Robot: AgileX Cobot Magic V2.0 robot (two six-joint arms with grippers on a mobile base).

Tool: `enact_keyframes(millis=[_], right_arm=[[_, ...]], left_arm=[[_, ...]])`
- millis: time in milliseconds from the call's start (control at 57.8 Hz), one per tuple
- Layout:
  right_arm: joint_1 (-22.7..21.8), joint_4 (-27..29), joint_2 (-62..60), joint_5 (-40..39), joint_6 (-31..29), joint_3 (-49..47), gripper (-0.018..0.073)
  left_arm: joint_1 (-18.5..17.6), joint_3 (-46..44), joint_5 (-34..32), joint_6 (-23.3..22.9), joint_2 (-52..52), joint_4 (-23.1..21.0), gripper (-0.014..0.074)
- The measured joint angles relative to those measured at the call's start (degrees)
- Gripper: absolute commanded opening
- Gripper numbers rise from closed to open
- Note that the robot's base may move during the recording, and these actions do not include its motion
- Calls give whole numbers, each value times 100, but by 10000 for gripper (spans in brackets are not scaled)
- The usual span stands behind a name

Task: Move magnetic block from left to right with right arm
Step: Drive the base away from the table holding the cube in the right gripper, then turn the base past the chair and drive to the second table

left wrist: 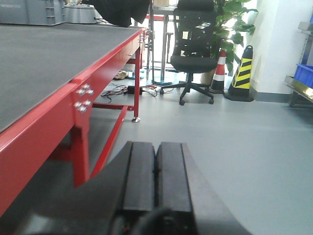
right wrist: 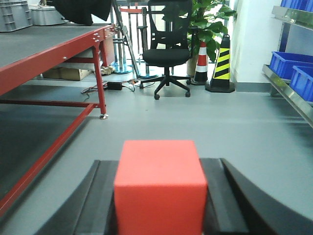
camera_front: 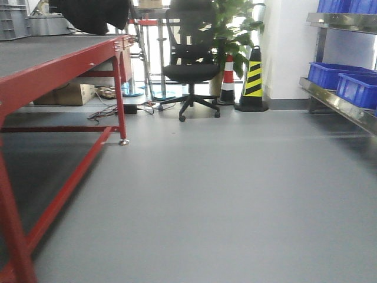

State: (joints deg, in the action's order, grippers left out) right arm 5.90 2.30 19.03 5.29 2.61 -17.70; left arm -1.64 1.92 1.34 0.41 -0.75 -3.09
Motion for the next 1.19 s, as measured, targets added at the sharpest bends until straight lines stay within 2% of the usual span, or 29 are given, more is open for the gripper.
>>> enact_keyframes(millis=[1194], right_arm=[[83, 0, 0, 8, 0, 0, 234]], left_arm=[[0, 0, 0, 0, 0, 0, -126]])
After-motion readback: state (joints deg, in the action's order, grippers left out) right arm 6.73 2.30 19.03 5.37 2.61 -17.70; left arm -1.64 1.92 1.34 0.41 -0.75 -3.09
